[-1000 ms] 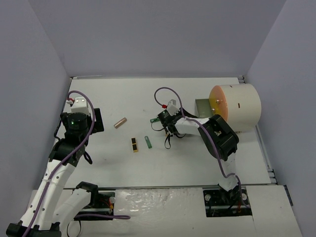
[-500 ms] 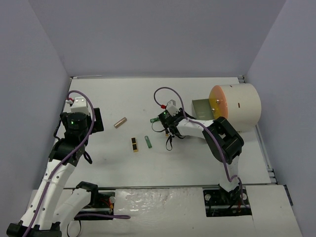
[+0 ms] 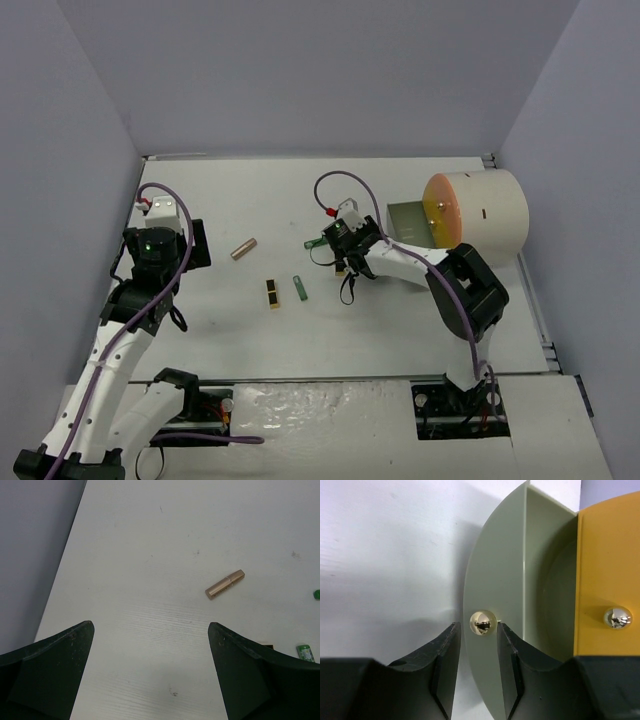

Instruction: Organize the makeup

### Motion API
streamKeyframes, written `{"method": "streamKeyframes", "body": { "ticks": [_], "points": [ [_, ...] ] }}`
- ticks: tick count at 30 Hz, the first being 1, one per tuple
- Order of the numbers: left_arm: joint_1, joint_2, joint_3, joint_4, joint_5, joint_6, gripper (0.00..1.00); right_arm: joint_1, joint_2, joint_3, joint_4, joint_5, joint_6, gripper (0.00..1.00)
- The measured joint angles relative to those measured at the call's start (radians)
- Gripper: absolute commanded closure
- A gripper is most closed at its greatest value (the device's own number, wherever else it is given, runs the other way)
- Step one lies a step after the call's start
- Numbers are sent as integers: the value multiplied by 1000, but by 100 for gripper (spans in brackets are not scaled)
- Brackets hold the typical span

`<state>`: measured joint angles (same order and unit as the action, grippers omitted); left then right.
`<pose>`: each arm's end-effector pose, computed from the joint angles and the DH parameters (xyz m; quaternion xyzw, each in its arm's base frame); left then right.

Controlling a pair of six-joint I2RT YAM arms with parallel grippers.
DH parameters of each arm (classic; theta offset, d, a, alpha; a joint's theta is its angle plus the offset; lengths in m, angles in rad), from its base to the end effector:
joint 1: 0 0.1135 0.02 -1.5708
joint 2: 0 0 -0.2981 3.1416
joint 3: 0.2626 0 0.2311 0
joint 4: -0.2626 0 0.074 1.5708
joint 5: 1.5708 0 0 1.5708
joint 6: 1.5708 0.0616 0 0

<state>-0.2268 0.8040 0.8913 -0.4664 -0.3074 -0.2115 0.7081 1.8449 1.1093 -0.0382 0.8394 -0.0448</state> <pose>0.1538 -0.0164 0.3583 -0.0797 0.8185 0.0031 0.5689 0.3251 0.2180 0.2147 -0.1624 0.8408 -0.2397 0.4573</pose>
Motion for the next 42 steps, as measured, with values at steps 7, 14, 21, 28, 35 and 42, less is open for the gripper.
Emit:
{"method": "streamKeyframes", "body": {
  "ticks": [7, 14, 21, 28, 35, 42],
  "points": [
    [0, 7, 0, 0, 3, 0, 3, 7, -122, 52, -49, -131, 72, 46],
    [10, 8, 0, 0, 8, 0, 3, 7, -150, 84, -68, -307, 219, 31],
    [11, 14, 0, 0, 14, 0, 3, 7, -102, 107, -73, -487, 405, 31],
    [11, 15, 0, 0, 15, 0, 3, 1, -29, 92, -1, -617, 525, 36],
    [11, 17, 0, 0, 15, 0, 3, -9, 40, 57, 47, -665, 568, 45],
    [11, 19, 0, 0, 16, 0, 3, -23, 54, 27, 72, -672, 578, 79]
  ]
}}
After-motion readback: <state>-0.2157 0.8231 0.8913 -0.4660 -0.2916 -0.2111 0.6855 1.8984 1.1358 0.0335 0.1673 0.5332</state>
